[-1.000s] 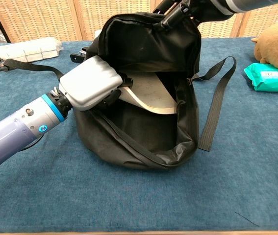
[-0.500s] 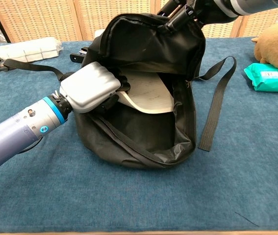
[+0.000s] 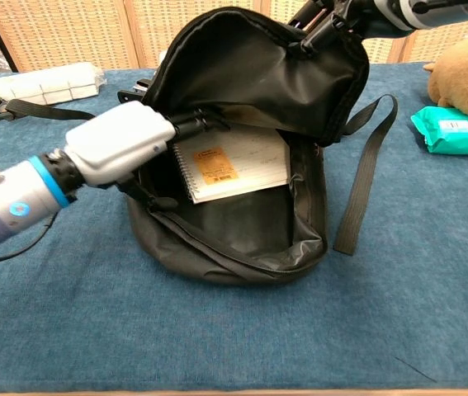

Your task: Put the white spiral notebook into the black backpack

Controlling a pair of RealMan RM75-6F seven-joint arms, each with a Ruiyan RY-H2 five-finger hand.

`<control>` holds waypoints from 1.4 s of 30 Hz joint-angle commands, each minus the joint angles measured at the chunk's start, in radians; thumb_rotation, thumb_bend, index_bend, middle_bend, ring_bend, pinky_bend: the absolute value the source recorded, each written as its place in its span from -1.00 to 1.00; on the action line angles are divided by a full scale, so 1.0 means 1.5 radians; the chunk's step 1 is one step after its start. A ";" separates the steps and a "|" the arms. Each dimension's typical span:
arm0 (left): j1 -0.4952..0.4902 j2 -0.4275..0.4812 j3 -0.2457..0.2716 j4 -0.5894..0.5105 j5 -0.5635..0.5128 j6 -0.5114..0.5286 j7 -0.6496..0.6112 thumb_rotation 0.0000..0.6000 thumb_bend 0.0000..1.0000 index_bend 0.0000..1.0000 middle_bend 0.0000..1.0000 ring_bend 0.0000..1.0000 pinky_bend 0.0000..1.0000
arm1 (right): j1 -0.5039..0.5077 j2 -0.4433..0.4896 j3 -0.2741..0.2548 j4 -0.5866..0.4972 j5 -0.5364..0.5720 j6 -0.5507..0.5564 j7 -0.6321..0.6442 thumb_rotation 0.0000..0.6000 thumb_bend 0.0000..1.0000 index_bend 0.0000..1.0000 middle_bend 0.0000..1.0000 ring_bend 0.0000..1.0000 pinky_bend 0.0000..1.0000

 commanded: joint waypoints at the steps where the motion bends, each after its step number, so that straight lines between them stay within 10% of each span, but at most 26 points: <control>1: 0.016 0.064 0.008 -0.080 0.020 0.054 -0.055 1.00 -0.79 -0.74 -0.89 -0.92 -0.10 | -0.005 -0.002 -0.005 0.010 0.001 0.000 0.000 1.00 0.22 0.16 0.08 -0.15 0.27; 15: 0.053 0.251 -0.027 -0.306 0.034 0.169 -0.161 1.00 -0.79 -0.73 -0.89 -0.93 -0.10 | -0.027 -0.007 -0.021 0.004 -0.023 -0.008 -0.001 1.00 0.23 0.16 0.08 -0.15 0.27; 26: 0.092 0.330 -0.069 -0.317 -0.031 0.165 -0.176 1.00 -0.79 -0.73 -0.89 -0.90 -0.10 | -0.067 -0.053 -0.063 -0.029 -0.107 -0.006 0.017 1.00 0.25 0.10 0.00 -0.20 0.17; 32: 0.127 0.353 -0.081 -0.291 -0.066 0.167 -0.200 1.00 -0.79 -0.74 -0.90 -0.90 -0.10 | -0.122 -0.073 -0.082 -0.004 -0.269 -0.119 0.101 1.00 -0.92 -0.69 -0.85 -0.98 -0.86; 42: 0.194 0.398 -0.097 -0.303 -0.123 0.169 -0.222 1.00 -0.79 -0.87 -0.97 -0.94 -0.29 | -0.223 -0.001 -0.109 -0.053 -0.514 -0.160 0.201 1.00 -1.00 -1.00 -1.00 -1.00 -1.00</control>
